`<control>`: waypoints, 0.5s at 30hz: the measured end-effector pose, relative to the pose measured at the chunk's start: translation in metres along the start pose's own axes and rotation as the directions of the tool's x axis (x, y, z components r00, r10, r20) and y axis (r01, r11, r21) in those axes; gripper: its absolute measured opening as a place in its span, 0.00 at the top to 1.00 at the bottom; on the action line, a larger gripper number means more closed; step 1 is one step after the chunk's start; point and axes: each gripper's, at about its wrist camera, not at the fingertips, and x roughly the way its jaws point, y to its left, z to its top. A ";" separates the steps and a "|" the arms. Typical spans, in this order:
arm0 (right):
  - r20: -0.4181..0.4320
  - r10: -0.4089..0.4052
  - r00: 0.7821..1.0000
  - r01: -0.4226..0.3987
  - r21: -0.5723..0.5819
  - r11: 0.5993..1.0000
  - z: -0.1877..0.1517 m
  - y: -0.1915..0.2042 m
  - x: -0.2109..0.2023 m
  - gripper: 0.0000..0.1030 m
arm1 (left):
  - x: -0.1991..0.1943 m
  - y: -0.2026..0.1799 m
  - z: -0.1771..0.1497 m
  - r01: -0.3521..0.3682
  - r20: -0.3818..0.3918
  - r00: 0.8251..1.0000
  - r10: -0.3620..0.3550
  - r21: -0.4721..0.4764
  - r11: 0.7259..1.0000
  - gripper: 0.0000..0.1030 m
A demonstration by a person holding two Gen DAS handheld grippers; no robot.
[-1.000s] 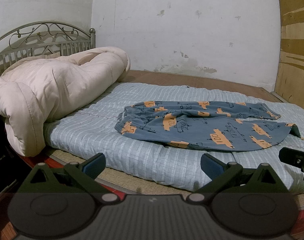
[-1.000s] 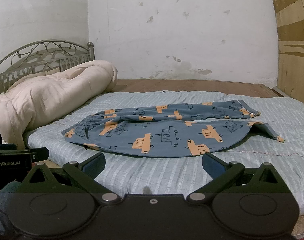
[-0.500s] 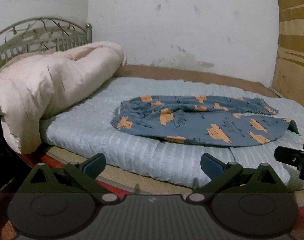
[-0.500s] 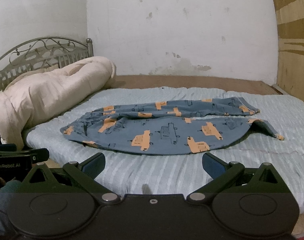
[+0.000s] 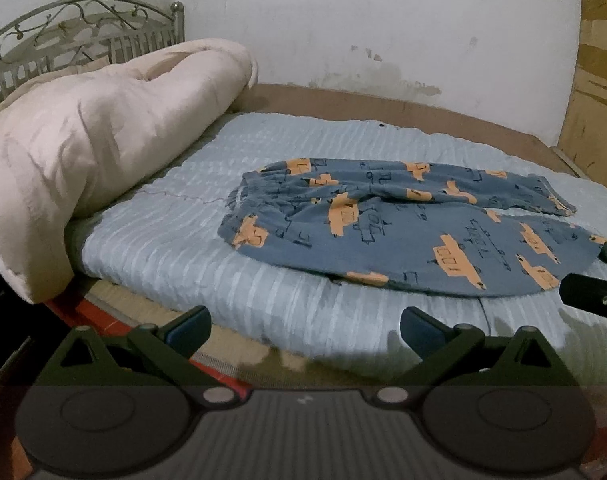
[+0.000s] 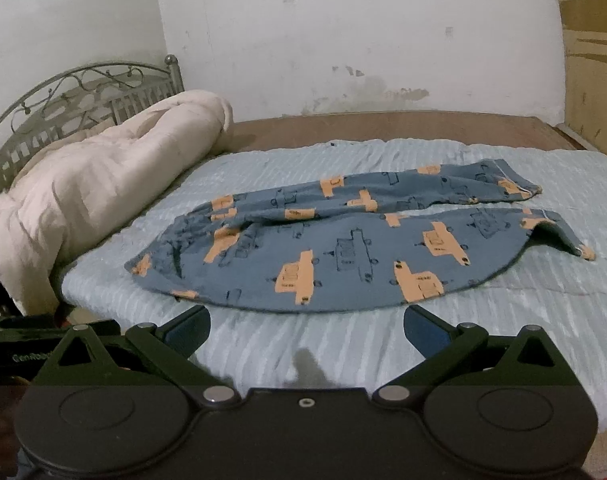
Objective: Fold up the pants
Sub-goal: 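Lower both tools toward the waistband of the blue pants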
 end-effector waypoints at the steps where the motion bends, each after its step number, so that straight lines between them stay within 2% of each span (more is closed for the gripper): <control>1: -0.002 0.004 1.000 -0.004 0.008 1.000 0.004 -0.001 0.003 0.01 | 0.004 0.000 0.005 -0.001 -0.006 1.000 0.001 -0.003 1.000 0.01; 8: -0.085 -0.053 0.995 0.056 0.036 0.998 0.037 -0.002 0.042 0.01 | 0.034 0.004 0.041 -0.018 -0.017 1.000 0.018 -0.009 1.000 0.01; 15: -0.118 -0.081 0.990 0.086 0.036 0.996 0.059 -0.006 0.079 0.01 | 0.061 0.009 0.069 -0.054 -0.020 0.998 0.054 0.008 0.999 0.01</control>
